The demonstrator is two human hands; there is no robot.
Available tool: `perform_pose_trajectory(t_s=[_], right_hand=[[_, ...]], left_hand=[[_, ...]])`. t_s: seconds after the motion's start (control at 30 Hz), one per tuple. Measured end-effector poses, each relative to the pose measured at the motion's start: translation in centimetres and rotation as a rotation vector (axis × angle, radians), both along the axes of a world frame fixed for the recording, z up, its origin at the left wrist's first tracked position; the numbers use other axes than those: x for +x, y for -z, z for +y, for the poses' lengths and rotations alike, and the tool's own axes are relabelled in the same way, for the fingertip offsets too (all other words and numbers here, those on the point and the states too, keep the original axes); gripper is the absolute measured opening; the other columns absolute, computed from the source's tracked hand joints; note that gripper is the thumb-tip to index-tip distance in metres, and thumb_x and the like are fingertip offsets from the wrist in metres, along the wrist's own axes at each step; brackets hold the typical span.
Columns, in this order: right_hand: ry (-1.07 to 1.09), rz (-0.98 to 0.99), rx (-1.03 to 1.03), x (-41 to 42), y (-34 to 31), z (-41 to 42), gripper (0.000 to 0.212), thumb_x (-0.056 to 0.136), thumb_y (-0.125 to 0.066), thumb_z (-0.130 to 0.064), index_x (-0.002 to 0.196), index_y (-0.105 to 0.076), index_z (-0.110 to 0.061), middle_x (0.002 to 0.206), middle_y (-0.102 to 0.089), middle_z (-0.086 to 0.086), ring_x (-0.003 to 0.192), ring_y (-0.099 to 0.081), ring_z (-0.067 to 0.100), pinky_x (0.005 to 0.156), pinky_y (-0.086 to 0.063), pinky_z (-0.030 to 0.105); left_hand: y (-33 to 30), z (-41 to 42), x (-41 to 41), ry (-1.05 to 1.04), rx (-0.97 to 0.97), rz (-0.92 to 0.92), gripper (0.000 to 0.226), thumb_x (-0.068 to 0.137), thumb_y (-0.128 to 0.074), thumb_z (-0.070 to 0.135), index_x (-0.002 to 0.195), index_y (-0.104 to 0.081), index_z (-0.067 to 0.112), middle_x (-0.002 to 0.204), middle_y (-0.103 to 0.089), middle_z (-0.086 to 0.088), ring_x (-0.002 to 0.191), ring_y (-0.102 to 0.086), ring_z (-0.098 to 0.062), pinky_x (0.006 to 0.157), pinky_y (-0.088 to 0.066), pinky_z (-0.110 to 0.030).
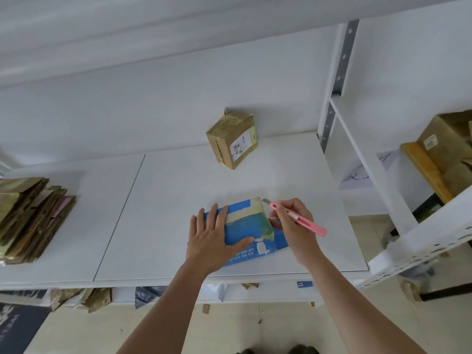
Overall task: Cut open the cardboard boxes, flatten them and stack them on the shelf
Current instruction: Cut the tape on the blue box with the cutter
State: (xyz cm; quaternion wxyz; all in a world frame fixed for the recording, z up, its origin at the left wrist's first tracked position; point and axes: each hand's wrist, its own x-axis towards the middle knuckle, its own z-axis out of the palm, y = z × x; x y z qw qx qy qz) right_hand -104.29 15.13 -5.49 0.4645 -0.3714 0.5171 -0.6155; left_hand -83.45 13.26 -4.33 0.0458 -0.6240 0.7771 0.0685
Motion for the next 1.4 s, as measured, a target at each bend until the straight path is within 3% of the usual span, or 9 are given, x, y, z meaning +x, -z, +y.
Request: perform_pose_trajectory(t_s=[0.4,0.63,0.9,1.03,1.13,1.2,1.27,1.33,1.4], right_hand=[[-0.050,0.177,-0.053,-0.3,0.1,-0.8,0.007,0.098,-0.055,-0.002,0.097,-0.056,0.005,0.085,-0.067,0.016,0.082,-0.070,0.027,0.069,-0.061,0.030],[-0.104,0.135,0.000,-1.2,0.3,-0.4,0.009,0.096,-0.060,-0.005,0.088,-0.058,0.000,0.074,-0.066,0.014,0.071,-0.068,0.029,0.070,-0.062,0.044],[-0.139,0.129,0.041,-2.3,0.9,3.4,0.011,0.095,-0.061,-0.004,0.085,-0.060,0.001,0.075,-0.069,0.010,0.074,-0.069,0.030,0.073,-0.062,0.037],[-0.191,0.173,0.057,-3.3,0.8,5.2,0.009,0.094,-0.061,-0.004,0.088,-0.063,0.002,0.076,-0.070,0.005,0.074,-0.069,0.019,0.071,-0.058,0.028],[-0.166,0.160,0.051,-3.8,0.5,5.7,0.010,0.095,-0.059,-0.004,0.087,-0.060,0.002,0.075,-0.068,0.009,0.073,-0.066,0.029,0.069,-0.058,0.031],[-0.097,0.122,0.025,-3.7,0.1,5.8,0.009,0.097,-0.057,-0.003,0.088,-0.057,0.002,0.077,-0.065,0.014,0.077,-0.064,0.037,0.075,-0.061,0.042],[-0.046,0.077,0.015,-3.4,-0.1,5.9,0.007,0.098,-0.055,-0.004,0.092,-0.056,0.000,0.079,-0.064,0.011,0.078,-0.066,0.027,0.078,-0.061,0.044],[-0.024,0.054,0.019,-3.2,-0.1,6.1,0.006,0.098,-0.055,-0.009,0.096,-0.055,-0.004,0.081,-0.065,0.008,0.078,-0.066,0.018,0.078,-0.061,0.043],[-0.011,0.053,0.020,-3.0,0.0,6.3,0.007,0.098,-0.056,-0.013,0.098,-0.055,-0.006,0.084,-0.065,0.009,0.079,-0.066,0.018,0.077,-0.061,0.044]], left_hand=[[0.3,0.1,0.0,0.004,-0.016,-0.019,0.121,0.057,0.016,0.097,0.156,-0.003,0.028,0.163,-0.008,0.002,0.149,-0.005,-0.032,0.123,-0.008,-0.049],[0.1,0.1,-0.2,0.006,-0.001,-0.040,0.118,0.060,0.014,0.094,0.156,-0.001,0.027,0.163,-0.006,0.002,0.150,-0.003,-0.031,0.123,-0.007,-0.050],[-0.1,0.1,-0.4,0.001,0.024,-0.050,0.114,0.062,0.007,0.092,0.156,0.000,0.027,0.163,-0.005,0.003,0.150,-0.002,-0.032,0.123,-0.005,-0.049],[-0.5,0.3,-0.5,0.003,0.023,-0.046,0.113,0.063,0.003,0.092,0.155,-0.003,0.026,0.161,-0.009,0.003,0.149,-0.005,-0.031,0.123,-0.006,-0.048],[-1.6,0.3,-1.0,-0.064,0.040,-0.006,0.111,0.066,-0.007,0.092,0.154,-0.011,0.025,0.154,-0.021,0.001,0.142,-0.018,-0.030,0.121,-0.013,-0.046],[-2.5,0.1,-2.1,-0.157,0.075,-0.034,0.106,0.070,-0.018,0.093,0.149,-0.020,0.022,0.146,-0.031,-0.003,0.133,-0.032,-0.032,0.113,-0.028,-0.046],[-3.7,-0.4,-3.2,-0.277,0.144,-0.084,0.104,0.070,-0.027,0.095,0.143,-0.027,0.020,0.135,-0.041,-0.007,0.122,-0.044,-0.034,0.091,-0.041,-0.044],[-4.7,-0.9,-3.7,-0.394,0.189,-0.052,0.097,0.072,-0.036,0.092,0.136,-0.034,0.018,0.122,-0.054,-0.007,0.110,-0.056,-0.032,0.072,-0.041,-0.037],[-5.0,-1.1,-3.6,-0.452,0.166,0.006,0.087,0.080,-0.044,0.082,0.137,-0.033,0.017,0.111,-0.063,-0.005,0.103,-0.062,-0.029,0.067,-0.040,-0.035]])
